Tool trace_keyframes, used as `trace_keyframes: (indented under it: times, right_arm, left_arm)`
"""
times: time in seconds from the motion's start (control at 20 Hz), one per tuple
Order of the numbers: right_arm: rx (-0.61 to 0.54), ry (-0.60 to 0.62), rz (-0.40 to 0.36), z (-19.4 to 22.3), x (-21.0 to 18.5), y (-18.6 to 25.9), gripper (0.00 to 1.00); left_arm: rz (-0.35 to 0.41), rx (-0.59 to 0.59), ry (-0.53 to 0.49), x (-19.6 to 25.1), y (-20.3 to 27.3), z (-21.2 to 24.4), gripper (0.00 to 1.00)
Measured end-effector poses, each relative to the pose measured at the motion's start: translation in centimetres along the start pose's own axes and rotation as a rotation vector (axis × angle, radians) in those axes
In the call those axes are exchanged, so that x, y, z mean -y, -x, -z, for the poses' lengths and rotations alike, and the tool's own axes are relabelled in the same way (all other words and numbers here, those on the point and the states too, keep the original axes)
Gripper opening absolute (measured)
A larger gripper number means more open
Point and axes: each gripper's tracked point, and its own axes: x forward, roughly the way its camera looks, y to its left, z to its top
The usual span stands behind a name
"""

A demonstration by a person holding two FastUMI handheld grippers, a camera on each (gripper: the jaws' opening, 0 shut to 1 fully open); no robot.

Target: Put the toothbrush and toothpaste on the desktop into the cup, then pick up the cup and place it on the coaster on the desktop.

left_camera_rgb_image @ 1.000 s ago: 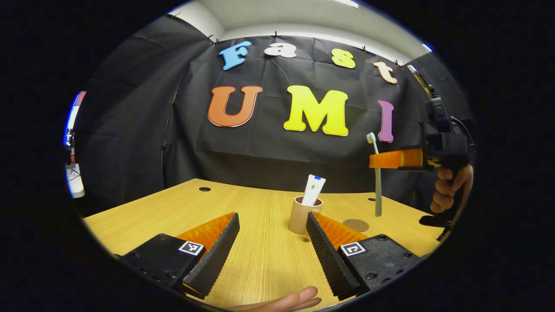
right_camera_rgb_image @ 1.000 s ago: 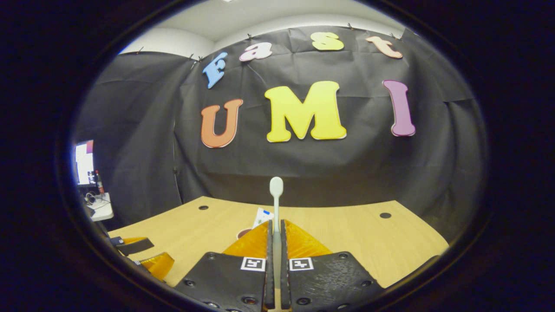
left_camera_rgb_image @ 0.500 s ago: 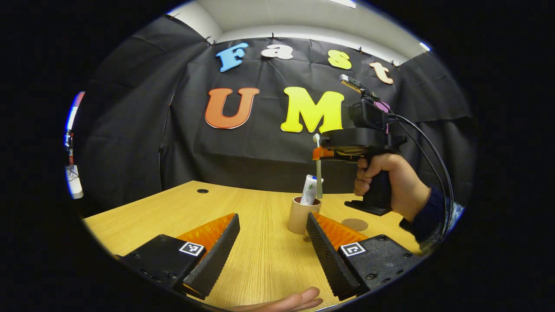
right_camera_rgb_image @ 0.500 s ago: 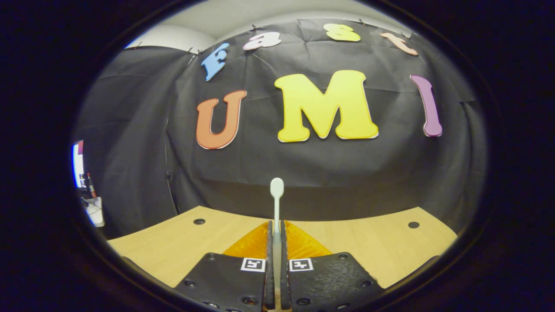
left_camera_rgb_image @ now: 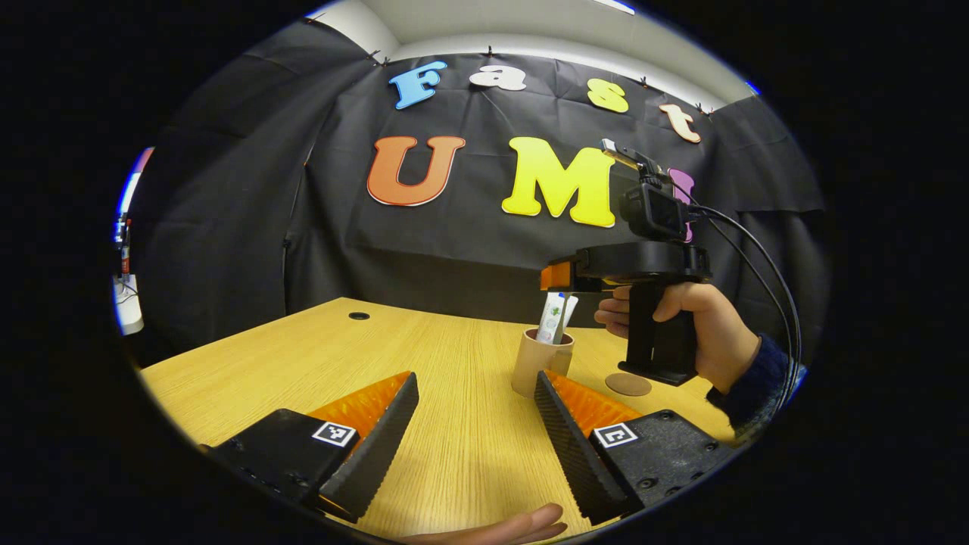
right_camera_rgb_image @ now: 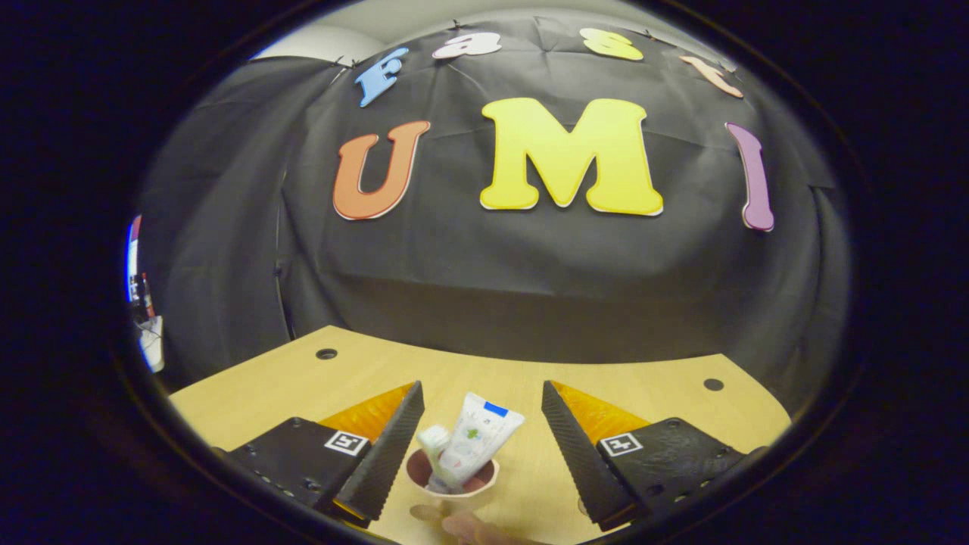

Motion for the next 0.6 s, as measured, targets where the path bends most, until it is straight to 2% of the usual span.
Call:
trace_keyframes:
  times: [0.2, 0.35, 0.55, 0.6]
  right_arm:
    - [-0.004, -0.055, -0.019, -0.6, 0.9, 1.8, 0.95]
    - [0.039, -0.023, -0.009, -1.7, 1.9, 3.0, 0.95]
    - [0.068, -0.009, 0.0, -3.0, 3.8, 5.8, 0.95]
    - [0.094, -0.005, 0.027, -3.7, 5.0, 6.9, 0.95]
  left_arm:
    - [-0.02, -0.011, 0.005, -0.2, -0.6, 0.2, 0.98]
    - [0.001, -0.024, 0.014, 0.6, -1.3, 0.2, 0.98]
    - [-0.023, -0.039, 0.035, 0.3, -1.9, -0.3, 0.96]
    - [-0.016, -0.043, 0.035, 0.7, -2.1, -0.5, 0.96]
